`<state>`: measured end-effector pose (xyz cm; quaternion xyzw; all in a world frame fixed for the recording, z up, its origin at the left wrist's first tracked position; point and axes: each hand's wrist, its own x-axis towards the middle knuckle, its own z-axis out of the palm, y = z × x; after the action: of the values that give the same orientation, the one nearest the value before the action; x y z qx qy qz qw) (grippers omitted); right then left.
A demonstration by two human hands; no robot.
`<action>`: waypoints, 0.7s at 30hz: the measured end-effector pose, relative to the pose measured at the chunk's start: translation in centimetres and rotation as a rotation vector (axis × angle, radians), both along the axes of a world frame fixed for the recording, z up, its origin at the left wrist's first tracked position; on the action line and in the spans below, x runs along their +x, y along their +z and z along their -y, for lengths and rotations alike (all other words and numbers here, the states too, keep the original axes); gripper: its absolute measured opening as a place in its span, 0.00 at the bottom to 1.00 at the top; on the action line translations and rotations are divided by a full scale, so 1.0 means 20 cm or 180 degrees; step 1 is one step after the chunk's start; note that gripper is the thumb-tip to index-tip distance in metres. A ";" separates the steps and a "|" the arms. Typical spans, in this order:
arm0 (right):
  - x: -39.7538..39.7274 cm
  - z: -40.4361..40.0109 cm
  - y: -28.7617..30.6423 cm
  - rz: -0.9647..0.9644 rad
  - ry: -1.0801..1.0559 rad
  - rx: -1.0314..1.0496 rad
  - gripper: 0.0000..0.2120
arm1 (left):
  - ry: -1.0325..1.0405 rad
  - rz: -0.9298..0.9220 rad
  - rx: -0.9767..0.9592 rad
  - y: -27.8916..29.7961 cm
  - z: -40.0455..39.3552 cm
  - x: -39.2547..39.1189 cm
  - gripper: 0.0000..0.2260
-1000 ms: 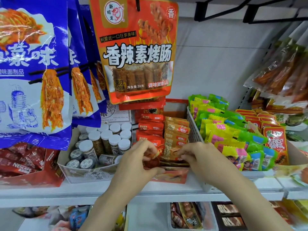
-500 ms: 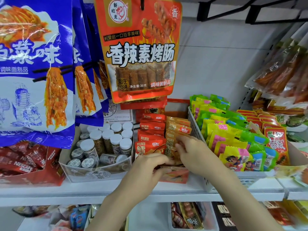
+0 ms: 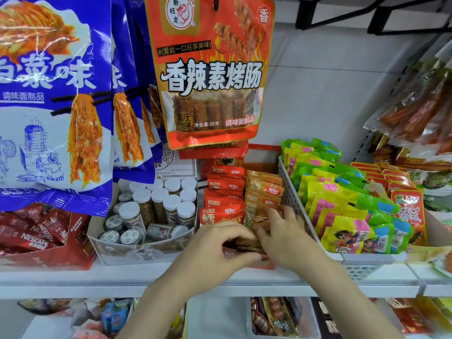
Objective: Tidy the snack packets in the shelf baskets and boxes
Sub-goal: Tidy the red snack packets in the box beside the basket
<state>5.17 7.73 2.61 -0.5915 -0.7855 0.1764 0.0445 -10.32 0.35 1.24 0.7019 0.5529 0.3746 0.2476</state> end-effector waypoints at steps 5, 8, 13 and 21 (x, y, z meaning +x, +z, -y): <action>0.03 0.06 -0.04 -0.0675 0.0038 0.0170 0.24 | 0.0654 0.0103 0.0491 0.08 -0.08 -0.01 0.04; 0.06 0.06 -0.07 -0.1045 0.0093 0.0264 0.25 | 0.1012 -0.0857 0.0747 0.09 -0.18 0.05 0.04; 0.08 0.09 -0.16 -0.1339 0.0117 0.0470 0.24 | 0.1017 -0.2066 0.1069 0.08 -0.32 0.15 0.09; 0.08 0.09 -0.20 -0.1530 0.0087 0.0367 0.27 | 0.1338 -0.3161 0.0461 0.04 -0.45 0.13 0.18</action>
<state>6.83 5.92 -1.30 -0.5183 -0.7691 0.2675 0.2613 -7.78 9.35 2.01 0.6840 0.7046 0.0766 -0.1726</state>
